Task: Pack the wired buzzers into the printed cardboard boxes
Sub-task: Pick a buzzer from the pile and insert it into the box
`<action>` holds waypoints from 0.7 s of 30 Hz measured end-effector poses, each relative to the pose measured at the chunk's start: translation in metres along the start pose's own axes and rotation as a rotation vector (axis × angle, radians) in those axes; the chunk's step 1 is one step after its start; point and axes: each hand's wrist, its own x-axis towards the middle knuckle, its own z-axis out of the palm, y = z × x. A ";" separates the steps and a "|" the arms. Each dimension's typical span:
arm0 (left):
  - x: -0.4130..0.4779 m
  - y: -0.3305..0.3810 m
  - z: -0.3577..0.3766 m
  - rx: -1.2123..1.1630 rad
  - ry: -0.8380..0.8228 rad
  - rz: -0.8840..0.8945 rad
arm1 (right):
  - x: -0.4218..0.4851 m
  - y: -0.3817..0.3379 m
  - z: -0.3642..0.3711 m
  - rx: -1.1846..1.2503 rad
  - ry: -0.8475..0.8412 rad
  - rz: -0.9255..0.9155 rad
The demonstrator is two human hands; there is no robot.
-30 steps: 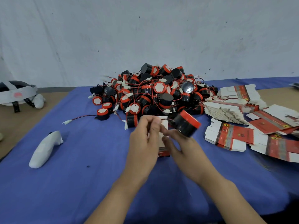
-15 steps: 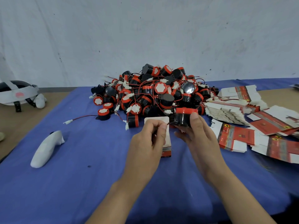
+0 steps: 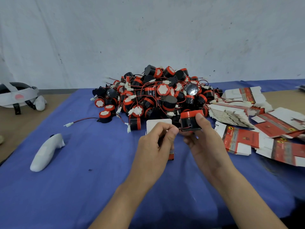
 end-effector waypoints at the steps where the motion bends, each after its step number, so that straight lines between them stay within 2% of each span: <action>1: 0.000 -0.001 0.000 -0.011 -0.010 -0.003 | 0.000 0.000 -0.001 0.014 -0.023 0.022; 9: 0.000 -0.008 -0.001 -0.074 -0.040 -0.027 | -0.003 0.001 0.001 0.179 -0.232 0.200; 15: -0.002 -0.015 -0.006 0.033 -0.131 -0.009 | -0.002 0.001 -0.004 0.055 -0.223 0.244; 21: -0.001 -0.018 -0.009 0.082 -0.060 0.003 | -0.004 0.002 -0.001 -0.027 -0.261 0.222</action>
